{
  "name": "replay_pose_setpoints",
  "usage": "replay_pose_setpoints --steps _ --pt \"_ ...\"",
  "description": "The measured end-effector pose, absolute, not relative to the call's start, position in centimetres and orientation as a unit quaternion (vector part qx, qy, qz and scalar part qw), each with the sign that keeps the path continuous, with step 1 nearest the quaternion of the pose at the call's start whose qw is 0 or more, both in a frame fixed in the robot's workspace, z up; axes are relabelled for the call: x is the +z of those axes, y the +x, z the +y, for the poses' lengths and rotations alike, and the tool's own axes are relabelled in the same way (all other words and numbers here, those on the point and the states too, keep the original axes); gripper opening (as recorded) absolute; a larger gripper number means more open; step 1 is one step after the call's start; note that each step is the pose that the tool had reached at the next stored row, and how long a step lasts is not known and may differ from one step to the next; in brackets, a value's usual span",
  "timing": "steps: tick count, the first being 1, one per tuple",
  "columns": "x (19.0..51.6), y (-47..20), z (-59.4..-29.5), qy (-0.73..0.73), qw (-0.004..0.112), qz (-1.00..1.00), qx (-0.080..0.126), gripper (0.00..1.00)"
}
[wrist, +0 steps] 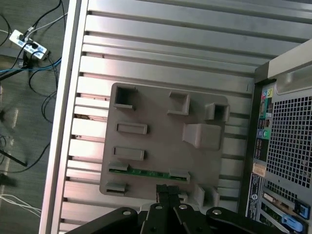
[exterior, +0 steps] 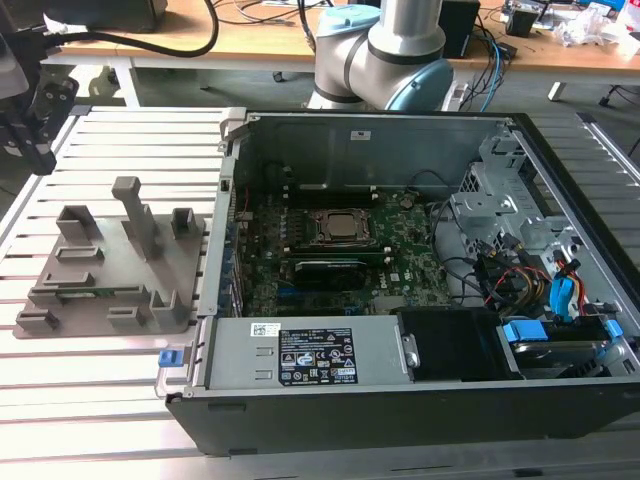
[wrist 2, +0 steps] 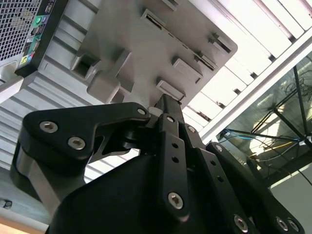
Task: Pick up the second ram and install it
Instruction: 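Reach for the second ram, then pick up the second ram and move it above second insertion slot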
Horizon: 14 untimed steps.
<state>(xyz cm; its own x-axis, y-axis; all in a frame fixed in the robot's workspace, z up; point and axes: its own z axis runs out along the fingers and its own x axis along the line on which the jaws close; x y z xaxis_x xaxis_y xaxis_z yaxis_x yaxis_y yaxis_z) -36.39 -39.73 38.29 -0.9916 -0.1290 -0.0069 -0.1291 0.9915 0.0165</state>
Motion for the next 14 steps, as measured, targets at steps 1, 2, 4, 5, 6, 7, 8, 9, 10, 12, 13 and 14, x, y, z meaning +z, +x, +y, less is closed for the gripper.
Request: replay_pose_setpoints --steps 1,2,4,5,6,7,8,9,10,12,13,14 --pt "38.29 -36.39 -39.74 -0.065 0.003 0.998 0.008 0.11" --pt "38.28 -36.39 -39.74 -0.065 0.003 0.998 0.008 0.11" --pt "38.28 -36.39 -39.73 -0.065 0.003 0.998 0.008 0.11" --pt "38.27 -36.39 -39.74 -0.065 0.003 0.998 0.008 0.11" --pt "38.27 -36.39 -39.74 -0.065 0.003 0.998 0.008 0.11" --pt "38.27 -36.39 -39.73 -0.065 0.003 0.998 0.008 0.11" --pt "38.27 -36.39 -39.73 -0.065 0.003 0.998 0.008 0.11" --pt "38.27 -36.39 -39.74 -0.065 0.003 0.998 0.008 0.11" --pt "38.27 -36.39 -39.74 -0.065 0.003 0.998 0.008 0.11" --pt "38.26 -36.39 -39.74 -0.065 0.003 0.998 0.008 0.11" --pt "38.26 -36.39 -39.74 -0.066 0.003 0.998 0.008 0.11" --pt "38.26 -36.4 -39.73 -0.081 0.003 0.997 0.009 0.11"
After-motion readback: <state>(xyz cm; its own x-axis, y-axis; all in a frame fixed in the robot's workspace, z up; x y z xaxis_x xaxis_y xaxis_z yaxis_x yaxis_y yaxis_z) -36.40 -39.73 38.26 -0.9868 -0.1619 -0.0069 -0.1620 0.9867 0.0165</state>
